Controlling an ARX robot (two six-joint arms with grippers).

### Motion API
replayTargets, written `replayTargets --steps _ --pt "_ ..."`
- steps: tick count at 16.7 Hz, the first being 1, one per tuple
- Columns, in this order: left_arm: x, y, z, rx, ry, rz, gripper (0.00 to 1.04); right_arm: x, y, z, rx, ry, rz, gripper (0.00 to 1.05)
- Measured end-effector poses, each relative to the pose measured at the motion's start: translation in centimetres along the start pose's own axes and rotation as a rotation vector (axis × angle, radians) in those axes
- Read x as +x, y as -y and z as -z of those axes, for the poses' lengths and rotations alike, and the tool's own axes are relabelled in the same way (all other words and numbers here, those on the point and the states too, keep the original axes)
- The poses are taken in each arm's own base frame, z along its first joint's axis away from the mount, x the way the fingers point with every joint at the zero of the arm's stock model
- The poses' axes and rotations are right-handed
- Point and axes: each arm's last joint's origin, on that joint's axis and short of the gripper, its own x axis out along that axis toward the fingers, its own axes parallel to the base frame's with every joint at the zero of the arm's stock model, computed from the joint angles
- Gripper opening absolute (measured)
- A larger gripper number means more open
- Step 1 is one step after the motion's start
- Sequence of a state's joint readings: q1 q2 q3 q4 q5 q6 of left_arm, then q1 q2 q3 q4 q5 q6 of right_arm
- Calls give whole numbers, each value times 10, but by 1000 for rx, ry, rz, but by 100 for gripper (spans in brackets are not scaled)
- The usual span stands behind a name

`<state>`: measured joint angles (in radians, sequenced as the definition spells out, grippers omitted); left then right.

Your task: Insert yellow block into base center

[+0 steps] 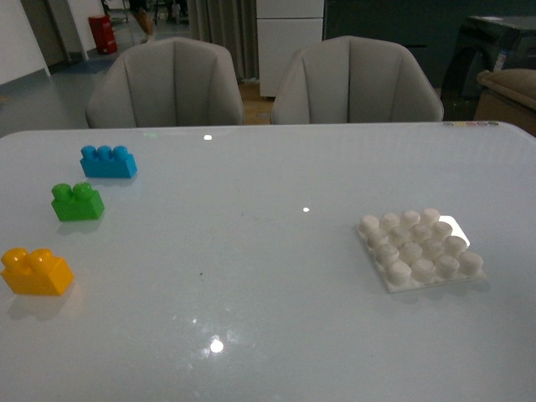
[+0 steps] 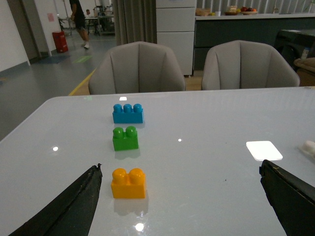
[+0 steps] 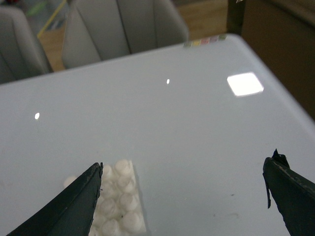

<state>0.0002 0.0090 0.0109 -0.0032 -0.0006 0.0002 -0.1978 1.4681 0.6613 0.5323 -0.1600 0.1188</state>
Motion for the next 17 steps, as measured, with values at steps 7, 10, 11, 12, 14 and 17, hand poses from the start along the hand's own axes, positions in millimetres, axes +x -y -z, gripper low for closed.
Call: replayTargets --steps 7,10,11,12,14,17 --pt "0 0 0 0 0 0 98 98 -31 70 -121 -392 -60 98" --pt "0 0 0 0 0 0 98 114 -34 89 -132 -435 -64 98" --pt "0 0 0 0 0 0 98 122 -36 92 -128 -446 -72 98" --pt "0 0 0 0 0 0 98 127 -35 94 -125 -452 -71 98" --pt "0 0 0 0 0 0 98 137 -37 100 -120 -473 -77 98" --pt "0 0 0 0 0 0 98 149 -42 107 -114 -499 -94 98"
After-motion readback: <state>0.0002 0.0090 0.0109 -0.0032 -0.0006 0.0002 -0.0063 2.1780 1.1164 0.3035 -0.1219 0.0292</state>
